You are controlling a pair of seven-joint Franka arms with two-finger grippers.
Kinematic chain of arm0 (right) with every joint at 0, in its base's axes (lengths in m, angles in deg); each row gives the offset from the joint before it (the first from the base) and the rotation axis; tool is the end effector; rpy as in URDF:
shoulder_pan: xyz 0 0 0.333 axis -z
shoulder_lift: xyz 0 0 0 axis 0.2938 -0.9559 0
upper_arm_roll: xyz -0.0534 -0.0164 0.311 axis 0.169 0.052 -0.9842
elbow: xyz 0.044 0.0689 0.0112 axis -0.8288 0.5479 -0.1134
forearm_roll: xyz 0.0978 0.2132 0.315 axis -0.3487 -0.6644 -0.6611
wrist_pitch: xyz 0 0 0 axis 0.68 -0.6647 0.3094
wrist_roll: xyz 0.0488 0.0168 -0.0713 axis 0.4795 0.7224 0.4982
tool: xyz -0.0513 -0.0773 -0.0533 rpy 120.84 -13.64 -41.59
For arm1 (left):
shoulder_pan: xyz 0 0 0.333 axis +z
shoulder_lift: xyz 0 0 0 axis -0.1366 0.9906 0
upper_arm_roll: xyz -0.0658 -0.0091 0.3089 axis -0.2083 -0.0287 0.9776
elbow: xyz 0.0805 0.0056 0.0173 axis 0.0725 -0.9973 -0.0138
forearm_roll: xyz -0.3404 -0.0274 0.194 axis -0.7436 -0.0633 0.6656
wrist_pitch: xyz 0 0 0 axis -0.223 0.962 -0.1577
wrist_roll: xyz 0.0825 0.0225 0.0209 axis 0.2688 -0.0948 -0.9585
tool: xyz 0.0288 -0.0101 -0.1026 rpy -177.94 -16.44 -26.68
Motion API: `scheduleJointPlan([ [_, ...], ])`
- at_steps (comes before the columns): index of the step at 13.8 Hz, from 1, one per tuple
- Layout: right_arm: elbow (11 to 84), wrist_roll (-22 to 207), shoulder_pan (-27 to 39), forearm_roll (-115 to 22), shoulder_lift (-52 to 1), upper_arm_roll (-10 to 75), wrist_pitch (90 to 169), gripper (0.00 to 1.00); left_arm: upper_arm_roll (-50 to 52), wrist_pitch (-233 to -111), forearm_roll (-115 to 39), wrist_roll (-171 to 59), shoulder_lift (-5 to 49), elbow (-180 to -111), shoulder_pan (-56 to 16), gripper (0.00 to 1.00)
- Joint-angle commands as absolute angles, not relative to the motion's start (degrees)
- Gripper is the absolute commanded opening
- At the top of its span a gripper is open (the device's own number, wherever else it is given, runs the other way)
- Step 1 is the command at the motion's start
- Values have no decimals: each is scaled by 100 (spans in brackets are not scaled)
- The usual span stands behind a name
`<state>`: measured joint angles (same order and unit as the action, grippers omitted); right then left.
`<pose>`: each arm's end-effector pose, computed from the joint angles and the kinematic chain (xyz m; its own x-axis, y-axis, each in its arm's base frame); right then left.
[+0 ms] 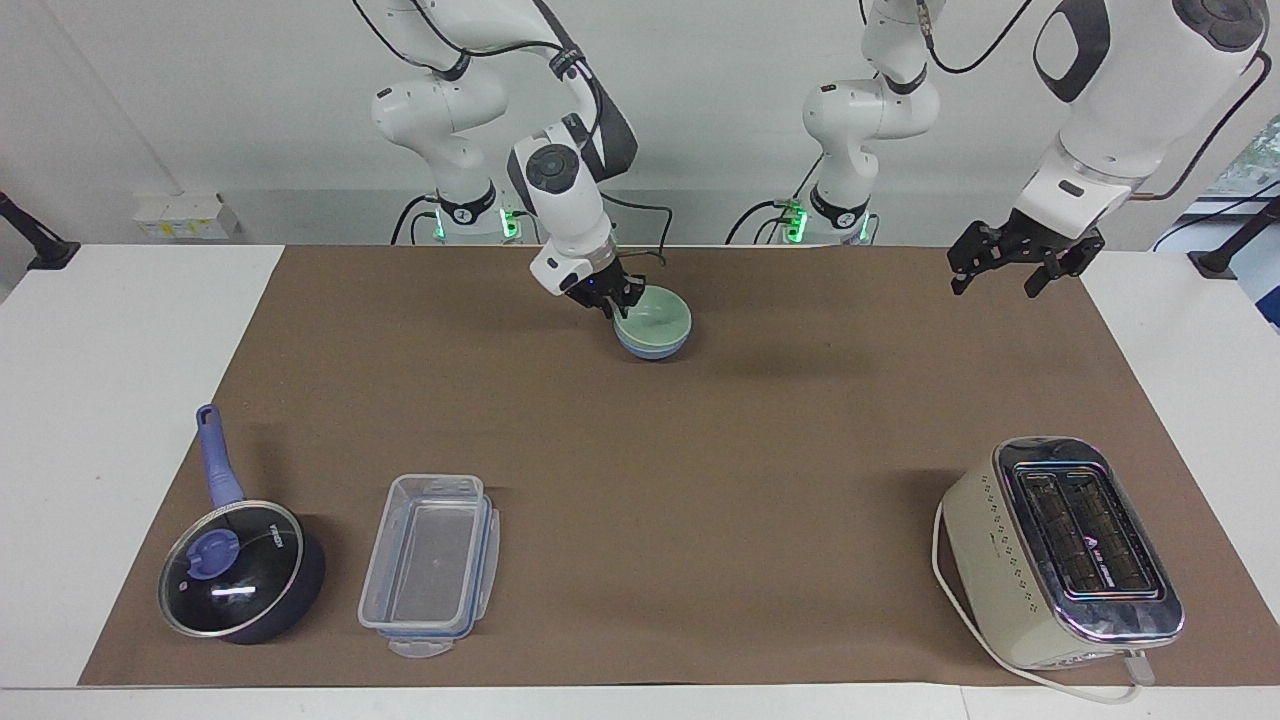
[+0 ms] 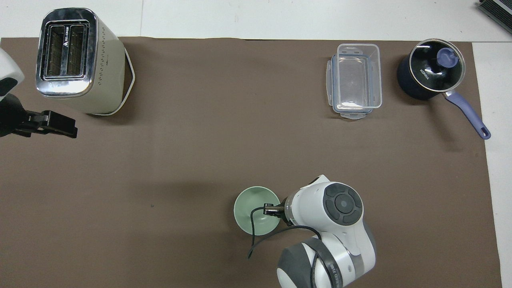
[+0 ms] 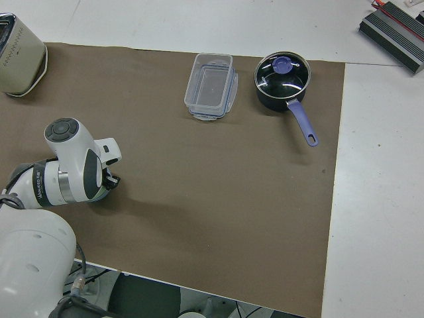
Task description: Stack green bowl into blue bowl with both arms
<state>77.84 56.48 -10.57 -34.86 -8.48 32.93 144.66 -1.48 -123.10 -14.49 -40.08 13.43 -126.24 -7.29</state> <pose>0.4088 0.2904 0.3476 0.9850 -0.1026 -0.1389 -0.1291 -0.9717 -0.1977 0.5577 -0.0476 0.6103 0.9953 -0.0901 -0.0343 -0.0893 -0.9957 0.0239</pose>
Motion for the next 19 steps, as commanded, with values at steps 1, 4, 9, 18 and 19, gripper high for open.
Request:
scheduleJointPlan([
  [1, 7562, 5622, -1025, -3631, -677, 3304, 14192, 75, -202, -12291, -1370, -4063, 1354, -12580, -662, 100],
  [4, 7089, 5657, -553, -3535, -413, 3374, 13377, 95, -202, -12291, -1370, -4063, 1354, -12580, -662, 100],
  [9, 6429, 6201, 485, -2727, -228, 3383, 12636, 100, -202, -12291, -1370, -4063, 1354, -12580, -662, 100],
  [18, 4339, 7064, 1884, -1391, -604, 3365, 11355, 100, -202, -12291, -1370, -4063, 1354, -12580, -662, 100],
  [19, 3996, 7099, 1945, -1364, -684, 3365, 11082, 100, -202, -12291, -1370, -4063, 1354, -12580, -662, 100],
])
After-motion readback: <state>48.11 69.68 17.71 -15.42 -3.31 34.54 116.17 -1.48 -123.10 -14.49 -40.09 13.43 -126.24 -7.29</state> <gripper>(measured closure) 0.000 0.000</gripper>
